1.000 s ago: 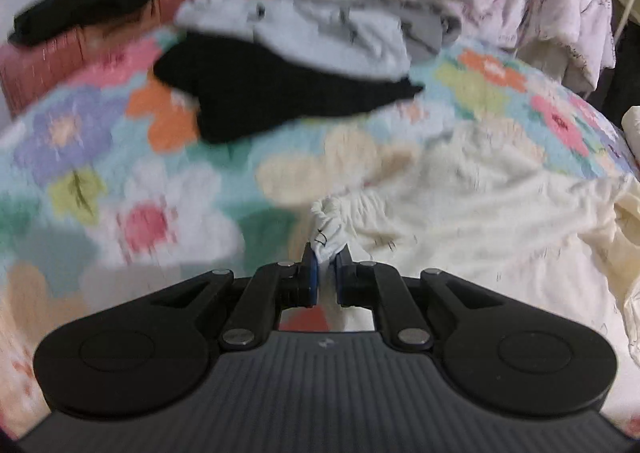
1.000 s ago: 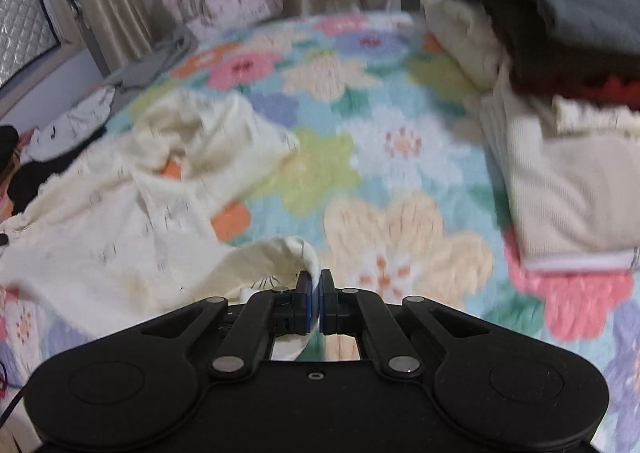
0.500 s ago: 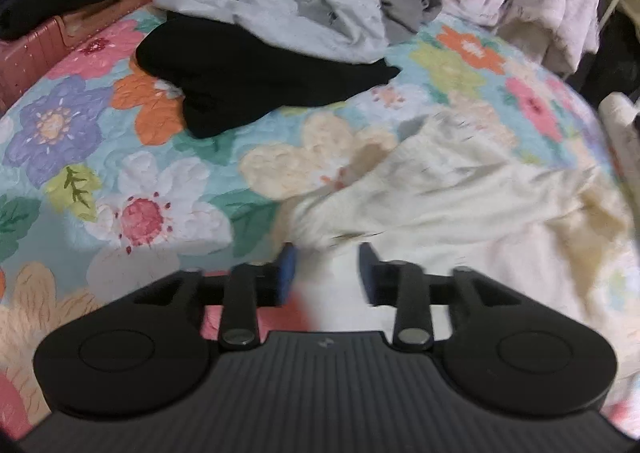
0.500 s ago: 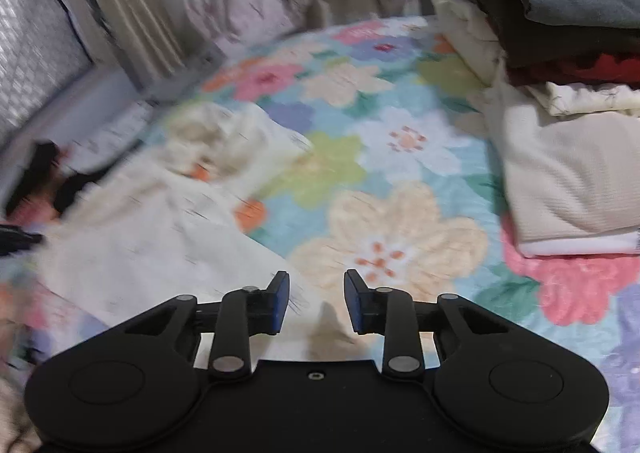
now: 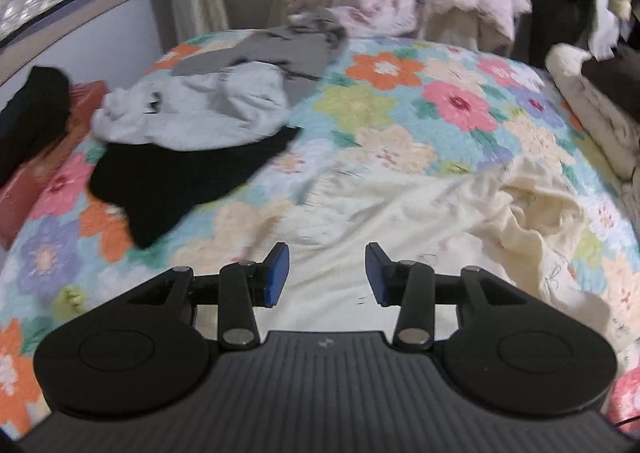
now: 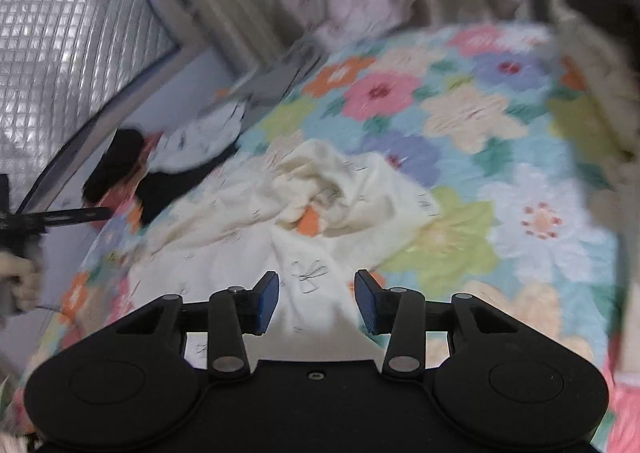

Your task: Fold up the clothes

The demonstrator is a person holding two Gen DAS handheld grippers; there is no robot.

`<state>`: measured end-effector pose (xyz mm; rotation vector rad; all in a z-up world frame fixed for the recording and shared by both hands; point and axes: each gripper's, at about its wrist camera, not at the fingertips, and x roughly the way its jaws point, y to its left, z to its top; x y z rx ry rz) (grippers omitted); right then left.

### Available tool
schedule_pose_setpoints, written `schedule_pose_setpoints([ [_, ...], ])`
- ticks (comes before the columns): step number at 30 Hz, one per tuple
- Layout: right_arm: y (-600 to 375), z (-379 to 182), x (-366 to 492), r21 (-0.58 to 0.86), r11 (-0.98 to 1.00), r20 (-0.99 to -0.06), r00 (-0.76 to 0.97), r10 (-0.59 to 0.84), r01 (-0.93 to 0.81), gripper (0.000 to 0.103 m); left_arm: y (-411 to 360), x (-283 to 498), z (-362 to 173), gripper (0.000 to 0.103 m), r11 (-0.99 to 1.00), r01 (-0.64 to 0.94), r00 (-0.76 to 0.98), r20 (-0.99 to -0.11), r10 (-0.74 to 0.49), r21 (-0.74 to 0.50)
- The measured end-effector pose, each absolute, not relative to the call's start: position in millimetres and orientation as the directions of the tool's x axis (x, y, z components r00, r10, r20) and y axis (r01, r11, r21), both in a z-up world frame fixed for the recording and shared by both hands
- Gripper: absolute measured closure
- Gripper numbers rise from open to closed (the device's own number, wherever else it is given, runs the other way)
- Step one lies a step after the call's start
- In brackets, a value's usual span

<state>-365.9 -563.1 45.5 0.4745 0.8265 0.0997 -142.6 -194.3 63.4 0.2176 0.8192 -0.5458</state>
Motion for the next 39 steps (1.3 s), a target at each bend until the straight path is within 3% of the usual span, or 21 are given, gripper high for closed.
schedule_pose_setpoints([
  [4,-566,44,-315,0.386,0.922,-0.781,0.538,0.318,0.016,0.052,-237,-150,40,0.062,0.814,0.581,0.546,-0.736,-0.399,-0.01],
  [8,-572,36,-292,0.303,0.951,-0.847,0.44,0.299,-0.063,0.052,-265,-135,21,0.062,0.811,0.578,0.512,-0.736,-0.443,-0.087],
  [10,-576,28,-290,0.209,0.964,-0.856,0.446,0.26,-0.161,0.051,-277,-127,15,0.059,0.811,0.574,0.514,-0.722,-0.463,-0.111],
  [12,-586,14,-283,0.149,0.983,-0.884,0.431,0.181,-0.107,0.05,-293,-118,13,0.056,0.813,0.574,0.534,-0.71,-0.46,-0.095],
  [14,-601,0,-276,0.23,0.973,-0.877,0.432,0.211,-0.008,0.05,-308,-109,10,0.055,0.82,0.567,0.555,-0.701,-0.447,-0.074],
  [21,-660,-48,-272,0.534,0.786,-0.756,0.592,0.28,0.31,0.05,-345,-57,-26,0.051,0.849,0.489,0.491,-0.743,-0.456,-0.198],
  [23,-669,-56,-270,0.56,0.758,-0.74,0.614,0.275,0.335,0.049,-355,-55,-40,0.058,0.822,0.522,0.447,-0.748,-0.49,-0.227],
  [24,-672,-60,-268,0.572,0.744,-0.737,0.614,0.282,0.345,0.049,-359,-60,-47,0.077,0.803,0.549,0.413,-0.76,-0.502,-0.232],
  [25,-673,-63,-264,0.594,0.727,-0.728,0.614,0.305,0.344,0.049,-363,-65,-54,0.087,0.783,0.576,0.378,-0.772,-0.511,-0.236],
  [27,-668,-62,-253,0.62,0.729,-0.694,0.636,0.336,0.292,0.049,-369,-77,-64,0.089,0.751,0.625,0.34,-0.791,-0.509,-0.214],
  [28,-658,-64,-247,0.602,0.757,-0.694,0.635,0.339,0.253,0.051,-369,-84,-66,0.09,0.744,0.64,0.349,-0.79,-0.504,-0.191],
  [29,-648,-66,-241,0.583,0.783,-0.693,0.634,0.342,0.215,0.059,-369,-90,-67,0.09,0.737,0.654,0.359,-0.789,-0.499,-0.169],
  [30,-636,-68,-235,0.558,0.813,-0.694,0.632,0.345,0.169,0.089,-366,-91,-68,0.09,0.74,0.649,0.353,-0.791,-0.5,-0.178],
  [31,-616,-68,-230,0.511,0.854,-0.697,0.629,0.344,0.099,0.095,-363,-93,-69,0.09,0.743,0.643,0.348,-0.793,-0.501,-0.187],
  [35,-577,-42,-239,0.512,0.855,-0.584,0.698,0.414,-0.08,0.096,-339,-92,-45,0.094,0.75,0.615,0.343,-0.773,-0.534,-0.245],
  [39,-545,-11,-261,0.454,0.849,-0.538,0.676,0.504,-0.271,0.096,-313,-85,-10,0.089,0.767,0.59,0.384,-0.748,-0.542,-0.252],
])
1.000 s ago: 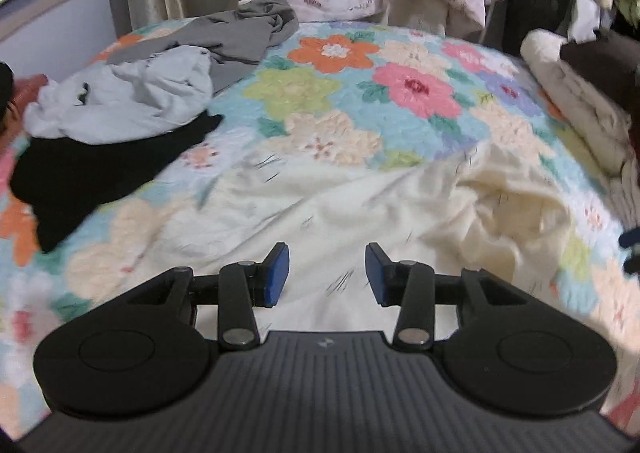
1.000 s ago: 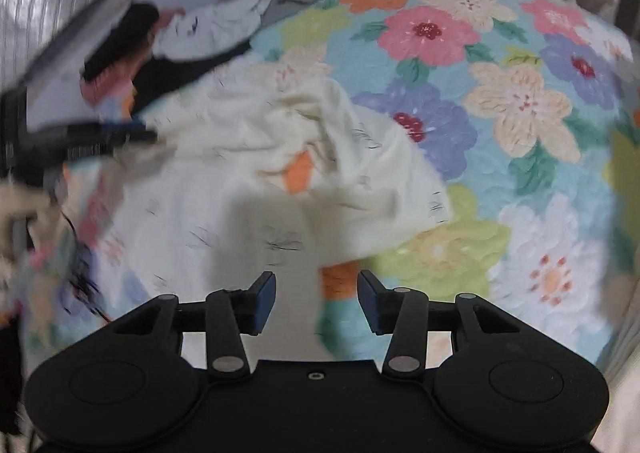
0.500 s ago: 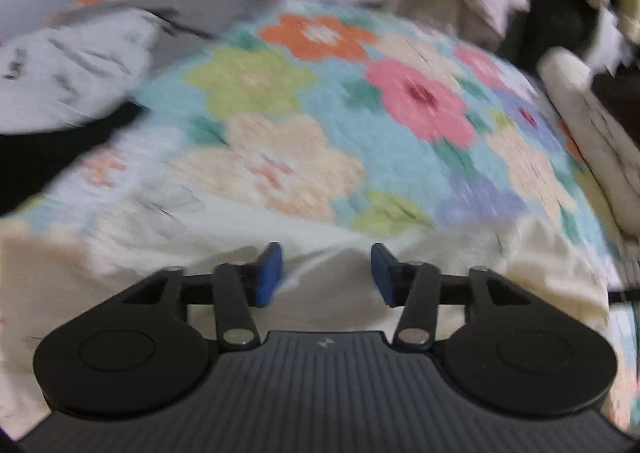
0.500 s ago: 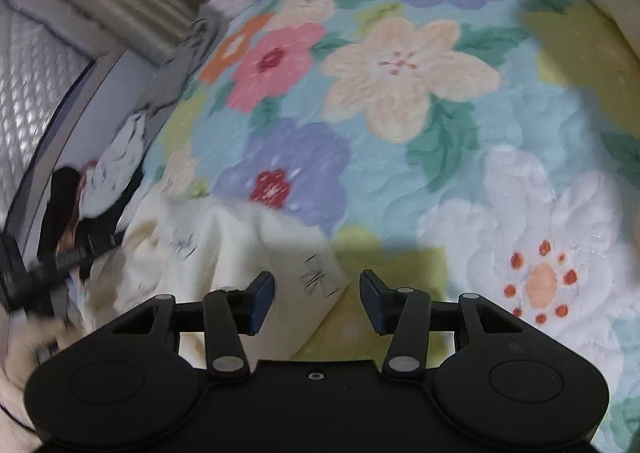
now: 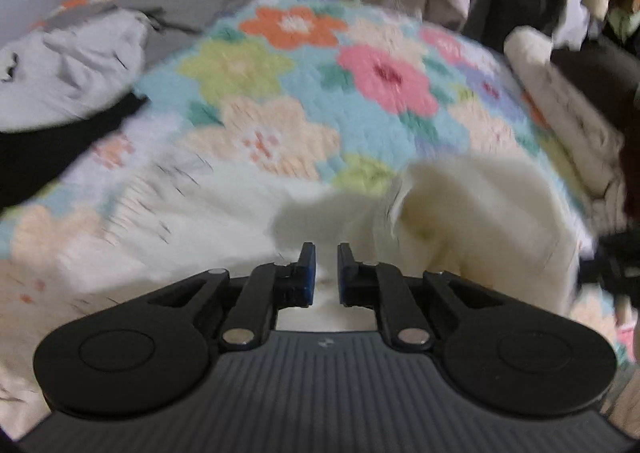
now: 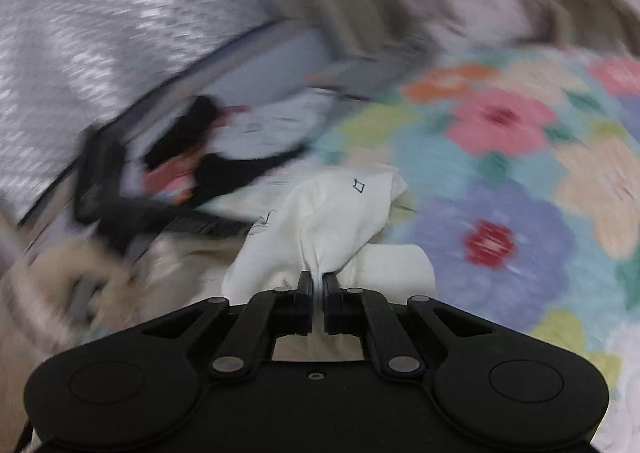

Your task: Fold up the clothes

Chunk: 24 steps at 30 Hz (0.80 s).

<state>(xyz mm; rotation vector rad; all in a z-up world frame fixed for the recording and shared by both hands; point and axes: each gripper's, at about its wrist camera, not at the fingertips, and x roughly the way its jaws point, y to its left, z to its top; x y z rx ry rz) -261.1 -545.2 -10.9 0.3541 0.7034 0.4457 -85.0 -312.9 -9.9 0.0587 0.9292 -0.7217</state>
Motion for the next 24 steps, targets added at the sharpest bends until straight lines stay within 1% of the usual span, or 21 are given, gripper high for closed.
schedule_pose_setpoints([
  [2,-531,-3,-272,0.454,0.817,-0.528,0.631,0.568,-0.355,0.096,-304,-74,1,0.081,0.789,0.552,0.414,-0.732,-0.54,-0.269],
  [3,-523,-1,-277,0.455,0.8,-0.528,0.604,0.597,-0.392,0.096,-304,-68,3,0.069,0.803,0.534,0.431,-0.731,-0.528,-0.265],
  [4,-515,-5,-280,0.457,0.788,-0.549,0.566,0.615,-0.413,0.096,-303,-63,5,0.062,0.816,0.516,0.447,-0.73,-0.516,-0.26],
  [6,-502,-15,-284,0.471,0.77,-0.586,0.5,0.638,-0.43,0.095,-318,-62,3,0.062,0.835,0.526,0.473,-0.76,-0.446,-0.163],
  [7,-496,-20,-285,0.48,0.764,-0.601,0.472,0.644,-0.432,0.095,-326,-61,-1,0.061,0.831,0.539,0.469,-0.771,-0.431,-0.137],
  [8,-491,-24,-285,0.481,0.76,-0.612,0.453,0.649,-0.438,0.095,-333,-59,-7,0.06,0.83,0.54,0.452,-0.786,-0.422,-0.135],
  [10,-484,-30,-285,0.498,0.74,-0.622,0.408,0.668,-0.452,0.095,-343,-51,-18,0.058,0.834,0.528,0.404,-0.817,-0.411,-0.159],
  [13,-483,-37,-285,0.579,0.684,-0.605,0.329,0.725,-0.443,0.095,-339,-49,-24,0.058,0.838,0.504,0.388,-0.813,-0.435,-0.208],
  [14,-482,-36,-287,0.578,0.682,-0.607,0.322,0.727,-0.448,0.095,-337,-49,-25,0.058,0.838,0.497,0.377,-0.812,-0.444,-0.227],
  [20,-472,-36,-297,0.47,0.711,-0.67,0.312,0.673,-0.524,0.095,-340,-47,-13,0.054,0.823,0.485,0.36,-0.79,-0.496,-0.296],
  [21,-473,-35,-296,0.465,0.713,-0.672,0.315,0.67,-0.525,0.095,-345,-46,-13,0.054,0.814,0.491,0.344,-0.789,-0.509,-0.311],
  [24,-472,-26,-292,0.452,0.707,-0.654,0.337,0.677,-0.544,0.095,-362,-47,-20,0.054,0.799,0.522,0.304,-0.81,-0.501,-0.298],
])
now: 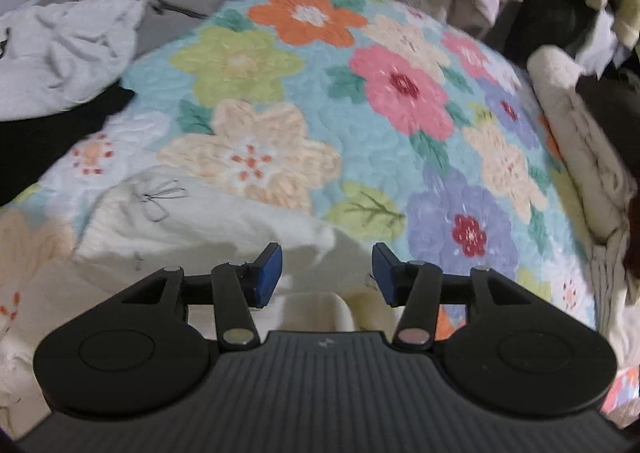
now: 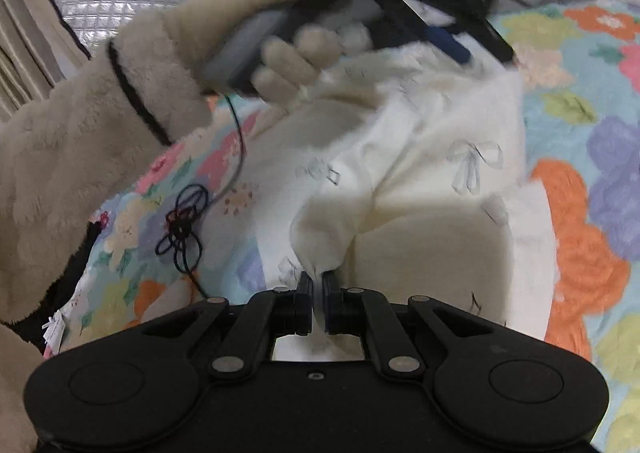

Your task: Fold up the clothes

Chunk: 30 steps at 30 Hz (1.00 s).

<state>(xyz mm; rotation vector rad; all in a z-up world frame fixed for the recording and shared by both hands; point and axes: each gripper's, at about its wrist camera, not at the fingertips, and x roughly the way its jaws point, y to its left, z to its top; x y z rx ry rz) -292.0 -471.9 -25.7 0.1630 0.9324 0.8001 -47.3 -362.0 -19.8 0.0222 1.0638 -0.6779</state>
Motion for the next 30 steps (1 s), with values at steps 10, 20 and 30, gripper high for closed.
schedule_pose_setpoints([
  [10,-524,-5,-293,0.482,0.704,-0.596,0.394,0.699,-0.521,0.076,-382,-90,-47,0.097,0.73,0.68,0.329,-0.862,-0.385,-0.067],
  [20,-598,-23,-247,0.617,0.766,-0.572,0.566,0.594,-0.18,0.048,-324,-104,-31,0.097,0.768,0.626,0.365,-0.819,-0.443,-0.136],
  [30,-549,-40,-245,0.481,0.853,-0.606,0.626,0.491,-0.203,0.097,-337,-98,-31,0.098,0.787,0.608,0.422,-0.796,-0.433,-0.106],
])
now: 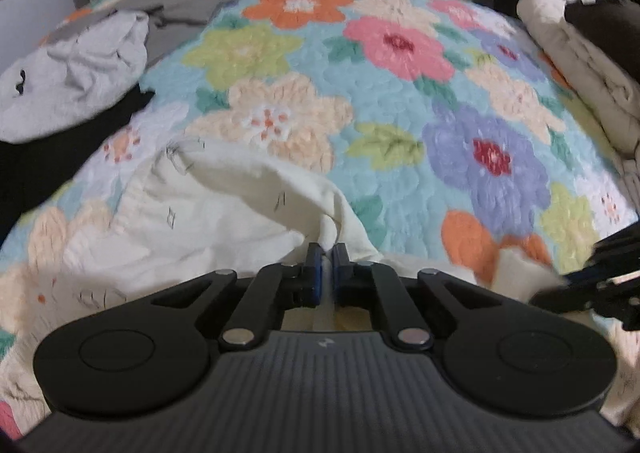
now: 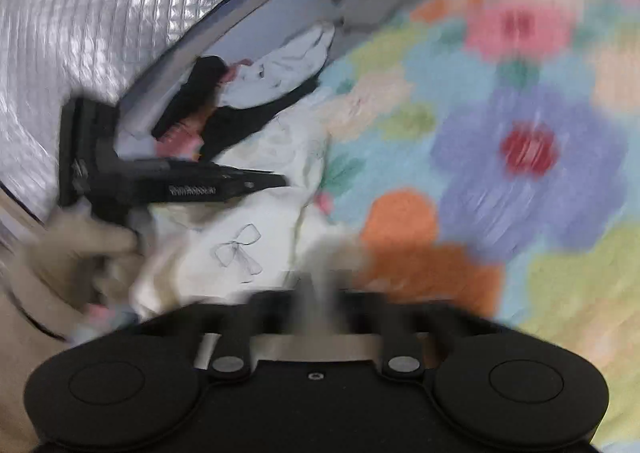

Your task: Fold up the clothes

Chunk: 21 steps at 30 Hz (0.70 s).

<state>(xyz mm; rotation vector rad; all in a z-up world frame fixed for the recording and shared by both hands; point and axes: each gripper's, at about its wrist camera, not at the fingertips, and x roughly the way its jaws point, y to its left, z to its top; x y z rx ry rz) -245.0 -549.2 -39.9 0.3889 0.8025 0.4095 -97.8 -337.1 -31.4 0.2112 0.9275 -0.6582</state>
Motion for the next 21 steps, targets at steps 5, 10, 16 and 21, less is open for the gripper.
schedule_pose_setpoints([
  [5,-582,31,-285,0.349,0.916,-0.445,0.826,0.346,-0.196,0.098,-333,-84,-2,0.098,0.818,0.554,0.501,-0.724,-0.474,-0.152],
  [10,-635,53,-300,0.281,0.96,-0.398,0.909,0.126,-0.01,0.098,-334,-68,39,0.099,0.827,0.523,0.59,-0.612,-0.527,-0.208],
  [16,-679,48,-311,0.128,0.968,-0.458,0.878,-0.137,0.218,0.098,-333,-58,27,0.095,0.808,0.49,0.566,-0.586,-0.58,-0.327],
  [21,-689,26,-300,-0.062,0.951,-0.586,0.76,-0.28,0.303,0.096,-324,-58,4,0.09,0.856,0.46,0.554,-0.677,-0.485,-0.237],
])
